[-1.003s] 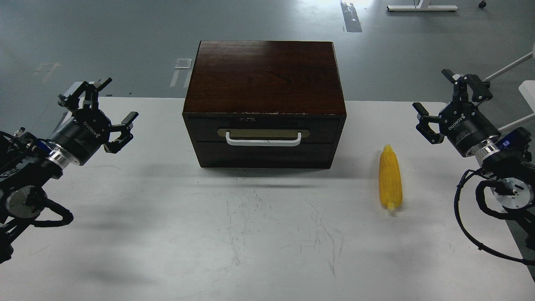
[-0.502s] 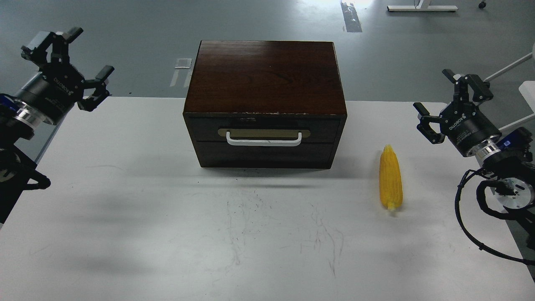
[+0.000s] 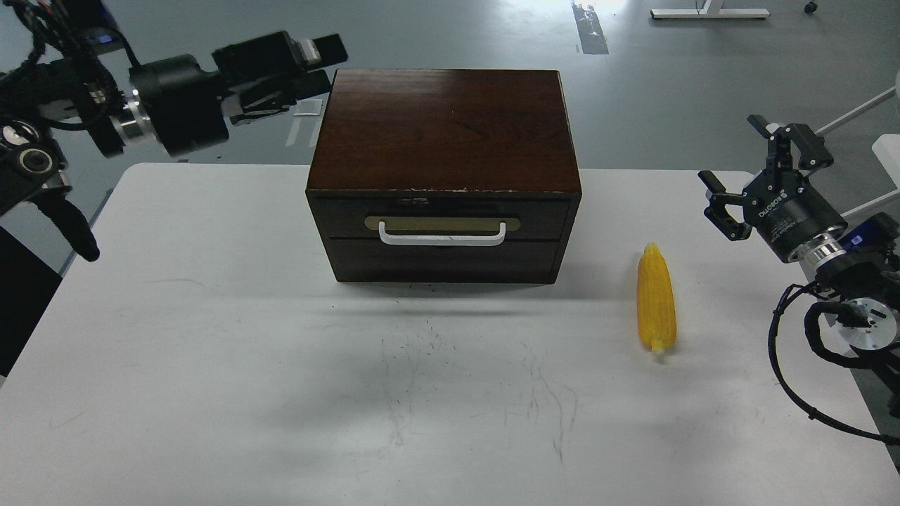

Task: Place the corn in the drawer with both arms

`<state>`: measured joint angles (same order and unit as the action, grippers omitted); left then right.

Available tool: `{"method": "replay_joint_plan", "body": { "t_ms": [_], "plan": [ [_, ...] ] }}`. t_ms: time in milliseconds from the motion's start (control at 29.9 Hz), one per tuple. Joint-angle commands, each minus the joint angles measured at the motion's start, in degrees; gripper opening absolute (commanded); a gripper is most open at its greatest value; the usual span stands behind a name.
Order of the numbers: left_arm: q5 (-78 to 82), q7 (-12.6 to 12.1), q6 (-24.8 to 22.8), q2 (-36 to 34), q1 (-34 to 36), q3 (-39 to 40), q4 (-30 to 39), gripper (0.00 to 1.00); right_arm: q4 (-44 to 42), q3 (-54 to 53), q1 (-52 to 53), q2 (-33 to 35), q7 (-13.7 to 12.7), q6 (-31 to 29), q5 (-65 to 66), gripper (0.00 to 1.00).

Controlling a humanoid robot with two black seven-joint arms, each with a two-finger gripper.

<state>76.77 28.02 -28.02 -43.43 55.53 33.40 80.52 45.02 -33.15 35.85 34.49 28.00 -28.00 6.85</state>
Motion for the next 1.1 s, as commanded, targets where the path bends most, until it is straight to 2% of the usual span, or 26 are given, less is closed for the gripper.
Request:
{"method": "replay_joint_plan", "body": {
  "t_ms": [0,134,234,334,435,1070],
  "plan": [
    [15.9,0.0,0.0,4.5,1.2,-0.5,2.4,0.99,0.0,0.0,-0.1,0.2,0.0,0.0,0.0,1.00],
    [32.9,0.0,0.0,10.2,4.1,-3.4,2.0,0.99,0.0,-0.1,-0.1,0.6,0.0,0.0,0.0,1.00],
    [40.2,0.0,0.0,12.3,7.7,-8.8,1.6,0.99,0.0,-0.1,-0.2,0.8,0.0,0.0,-0.1,1.00],
    [43.9,0.0,3.4,14.1,11.9,-16.4,-0.2,0.99,0.1,-0.2,-0.3,0.8,0.0,0.0,-0.1,1.00],
    [47.8,0.0,3.8,15.6,12.9,-18.8,-1.6,0.99,0.0,-0.2,-0.3,0.8,0.0,0.0,0.0,1.00],
    [48.2,0.0,3.9,20.2,12.9,-24.7,-8.2,0.99,0.1,-0.3,-1.0,0.8,0.0,0.0,-0.1,1.00]
  ]
}}
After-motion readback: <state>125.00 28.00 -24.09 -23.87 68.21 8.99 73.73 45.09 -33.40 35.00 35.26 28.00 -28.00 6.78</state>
